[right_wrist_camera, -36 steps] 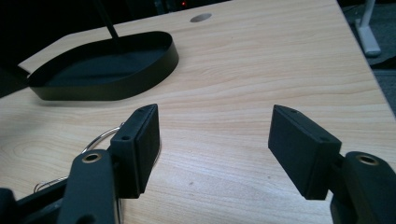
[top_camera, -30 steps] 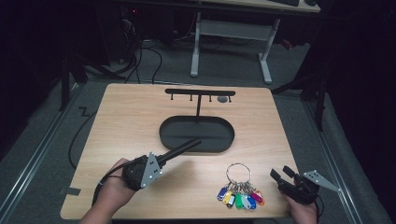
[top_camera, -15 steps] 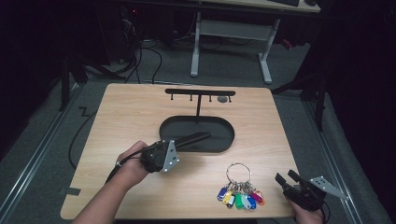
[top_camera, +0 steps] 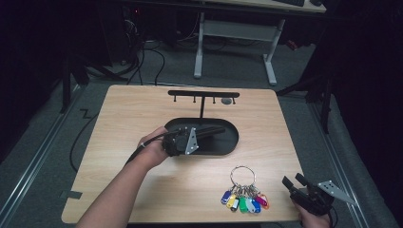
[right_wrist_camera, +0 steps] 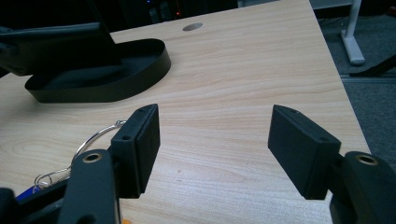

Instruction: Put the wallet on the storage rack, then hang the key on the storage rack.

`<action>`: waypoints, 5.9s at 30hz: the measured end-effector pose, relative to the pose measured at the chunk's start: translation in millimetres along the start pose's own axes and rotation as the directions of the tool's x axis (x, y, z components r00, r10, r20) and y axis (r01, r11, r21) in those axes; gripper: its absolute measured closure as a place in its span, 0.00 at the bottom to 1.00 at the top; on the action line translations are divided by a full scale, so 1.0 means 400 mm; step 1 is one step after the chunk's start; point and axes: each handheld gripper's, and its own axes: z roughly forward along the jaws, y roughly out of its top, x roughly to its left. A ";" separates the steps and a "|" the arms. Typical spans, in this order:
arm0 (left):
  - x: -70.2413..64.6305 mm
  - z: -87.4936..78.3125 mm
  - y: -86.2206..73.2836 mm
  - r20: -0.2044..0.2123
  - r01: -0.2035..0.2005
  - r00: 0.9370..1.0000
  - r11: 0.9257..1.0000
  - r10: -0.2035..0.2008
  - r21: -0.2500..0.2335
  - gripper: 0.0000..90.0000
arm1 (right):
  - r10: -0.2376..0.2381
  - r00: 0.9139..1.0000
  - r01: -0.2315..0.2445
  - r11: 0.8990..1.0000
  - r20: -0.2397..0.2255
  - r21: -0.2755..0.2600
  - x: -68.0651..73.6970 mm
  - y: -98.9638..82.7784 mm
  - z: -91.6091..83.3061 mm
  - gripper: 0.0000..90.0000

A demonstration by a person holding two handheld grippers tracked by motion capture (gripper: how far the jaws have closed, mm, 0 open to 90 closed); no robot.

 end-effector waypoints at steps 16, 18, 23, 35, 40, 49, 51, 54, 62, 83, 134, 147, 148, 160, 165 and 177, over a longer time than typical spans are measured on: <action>0.046 0.093 -0.020 0.006 0.016 1.000 0.999 -0.016 0.051 0.82 | 0.026 1.000 -0.027 0.999 0.014 0.019 -0.004 -0.013 0.003 0.39; 0.047 0.096 -0.024 0.008 0.012 1.000 0.998 -0.013 0.059 0.81 | 0.028 1.000 -0.028 0.999 0.013 0.020 -0.004 -0.013 0.004 0.39; 0.034 0.103 -0.028 0.005 -0.002 1.000 0.995 0.001 0.095 0.81 | 0.026 1.000 -0.026 0.999 0.011 0.027 -0.001 -0.015 0.006 0.39; 0.001 0.101 -0.065 0.105 0.121 0.986 0.986 -0.133 0.110 0.68 | 0.039 0.999 -0.039 0.999 -0.005 0.036 0.011 -0.016 0.014 0.39; 0.001 0.105 -0.067 0.127 0.140 0.980 0.983 -0.155 0.118 0.65 | 0.033 0.999 -0.033 0.998 -0.008 0.044 0.011 -0.016 0.021 0.39; 0.012 0.118 -0.078 0.105 0.203 0.969 0.963 -0.224 0.178 0.58 | 0.025 1.000 -0.024 0.998 -0.019 0.049 0.014 -0.014 0.024 0.39; 0.016 0.117 -0.080 0.108 0.216 0.966 0.961 -0.236 0.175 0.58 | 0.024 1.000 -0.023 0.999 -0.018 0.049 0.014 -0.014 0.024 0.39; 0.022 0.115 -0.083 0.112 0.244 0.958 0.955 -0.265 0.169 0.57 | 0.022 1.000 -0.021 0.999 -0.018 0.046 0.012 -0.012 0.024 0.39; 0.014 0.086 -0.084 0.104 0.255 0.958 0.959 -0.268 0.124 0.59 | 0.023 1.000 -0.022 0.998 -0.019 0.051 0.014 -0.013 0.024 0.39; -0.041 -0.079 -0.190 0.069 0.510 0.860 0.858 -0.506 -0.061 0.56 | -0.037 0.995 0.046 0.995 -0.094 0.089 0.035 -0.005 0.039 0.50; -0.251 -0.265 -0.427 0.079 0.728 0.685 0.677 -0.724 -0.110 0.34 | -0.276 0.956 0.292 0.848 -0.103 0.441 0.179 0.069 0.154 0.41; -0.255 -0.264 -0.428 0.112 0.717 0.697 0.691 -0.709 -0.091 0.34 | -0.344 0.923 0.378 0.718 -0.175 0.585 0.219 0.083 0.193 0.42; -0.256 -0.264 -0.430 0.114 0.718 0.696 0.691 -0.709 -0.090 0.34 | -0.340 0.923 0.378 0.706 -0.182 0.600 0.224 0.088 0.195 0.42; -0.254 -0.276 -0.434 0.112 0.719 0.695 0.687 -0.711 -0.102 0.34 | -0.401 0.869 0.477 0.527 -0.289 0.703 0.320 0.145 0.242 0.44; -0.258 -0.271 -0.435 0.120 0.714 0.699 0.694 -0.705 -0.092 0.34 | -0.392 0.853 0.507 0.463 -0.345 0.727 0.359 0.149 0.284 0.51; -0.265 -0.273 -0.434 0.143 0.702 0.711 0.708 -0.689 -0.078 0.35 | -0.417 0.815 0.544 0.312 -0.402 0.779 0.422 0.131 0.382 0.64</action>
